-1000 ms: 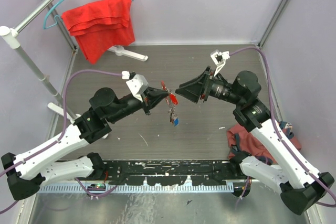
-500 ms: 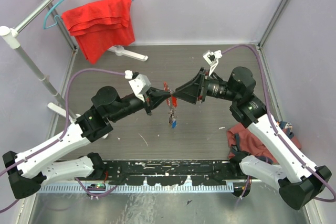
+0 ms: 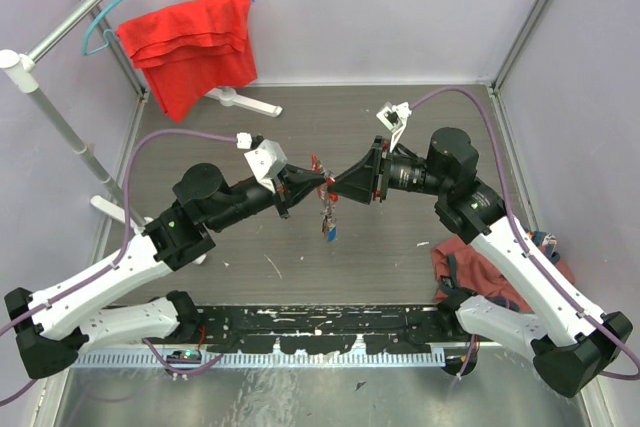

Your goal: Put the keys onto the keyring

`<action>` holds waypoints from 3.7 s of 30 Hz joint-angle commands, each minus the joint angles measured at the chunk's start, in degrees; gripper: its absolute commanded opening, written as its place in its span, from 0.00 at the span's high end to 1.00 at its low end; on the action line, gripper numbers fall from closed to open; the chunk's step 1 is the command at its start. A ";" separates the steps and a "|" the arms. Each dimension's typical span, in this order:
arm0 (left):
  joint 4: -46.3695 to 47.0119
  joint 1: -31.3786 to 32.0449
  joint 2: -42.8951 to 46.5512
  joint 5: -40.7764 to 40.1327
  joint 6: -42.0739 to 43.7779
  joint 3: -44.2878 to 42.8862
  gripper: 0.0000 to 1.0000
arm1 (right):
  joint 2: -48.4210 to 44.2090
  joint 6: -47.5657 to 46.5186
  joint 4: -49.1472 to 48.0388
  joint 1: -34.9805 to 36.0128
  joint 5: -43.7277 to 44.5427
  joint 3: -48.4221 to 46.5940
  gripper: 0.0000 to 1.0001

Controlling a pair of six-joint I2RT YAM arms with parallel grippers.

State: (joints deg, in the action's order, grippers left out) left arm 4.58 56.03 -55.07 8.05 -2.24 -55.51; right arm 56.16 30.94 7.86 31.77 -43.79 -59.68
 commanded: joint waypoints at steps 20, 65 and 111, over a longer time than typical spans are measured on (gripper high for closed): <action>3.32 -0.01 0.30 0.29 -0.30 -2.06 1.00 | -1.45 -7.86 7.97 0.31 4.34 -7.95 0.74; 3.42 -0.02 0.30 0.65 -0.45 -1.98 1.00 | -0.86 -12.57 11.26 0.31 4.18 -8.87 0.87; 3.33 -0.02 0.25 1.97 -0.13 -1.99 1.00 | 4.06 -22.53 25.90 0.31 2.22 -16.55 0.92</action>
State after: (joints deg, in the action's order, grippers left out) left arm 4.36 56.03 -55.66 9.54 -2.22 -55.51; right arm 60.14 9.56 32.97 32.03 -40.16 -73.56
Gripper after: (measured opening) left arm 0.008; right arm 0.115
